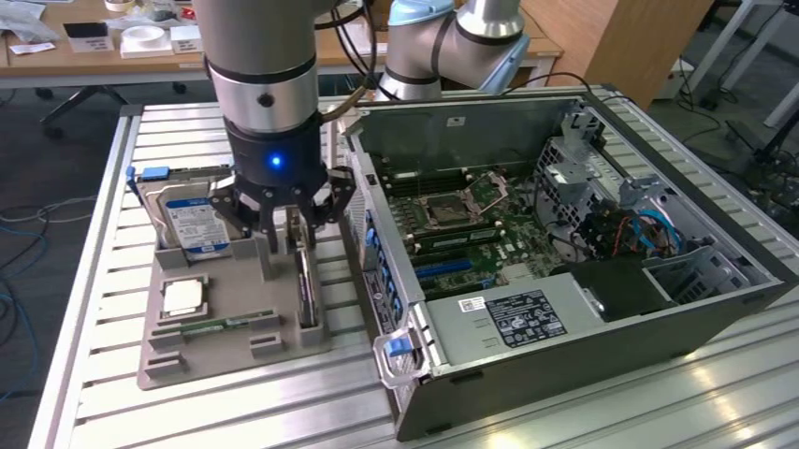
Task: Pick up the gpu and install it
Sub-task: 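Pick up the gpu and move the gpu toward the slot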
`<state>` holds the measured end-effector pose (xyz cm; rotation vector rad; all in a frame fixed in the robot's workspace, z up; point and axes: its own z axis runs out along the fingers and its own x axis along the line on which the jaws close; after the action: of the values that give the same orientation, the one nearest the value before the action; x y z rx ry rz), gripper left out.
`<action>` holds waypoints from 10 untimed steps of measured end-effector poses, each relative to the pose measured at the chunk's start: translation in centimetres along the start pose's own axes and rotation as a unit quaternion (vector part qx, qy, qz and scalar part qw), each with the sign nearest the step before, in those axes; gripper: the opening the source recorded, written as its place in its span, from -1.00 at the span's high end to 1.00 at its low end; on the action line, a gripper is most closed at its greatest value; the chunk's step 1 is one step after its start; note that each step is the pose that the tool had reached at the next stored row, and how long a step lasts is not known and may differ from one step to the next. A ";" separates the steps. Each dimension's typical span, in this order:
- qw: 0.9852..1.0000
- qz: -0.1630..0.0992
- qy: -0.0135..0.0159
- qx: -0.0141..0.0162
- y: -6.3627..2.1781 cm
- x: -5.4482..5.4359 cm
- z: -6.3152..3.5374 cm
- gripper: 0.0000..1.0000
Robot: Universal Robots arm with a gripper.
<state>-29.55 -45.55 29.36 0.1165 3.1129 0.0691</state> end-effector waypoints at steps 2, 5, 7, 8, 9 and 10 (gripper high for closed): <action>1.000 0.000 0.000 0.000 -0.02 0.0 0.36 0.05; 1.000 0.000 0.000 0.000 -0.03 0.0 0.74 0.05; 1.000 0.000 0.000 0.000 -0.04 0.0 0.97 0.05; 1.000 0.000 0.000 0.000 -0.05 0.0 1.08 0.05; 1.000 0.000 0.000 0.000 -0.05 0.0 1.19 0.05; 1.000 0.000 0.000 0.000 -0.06 0.0 1.29 0.05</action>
<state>-29.54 -45.55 28.07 0.1165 3.1129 0.0693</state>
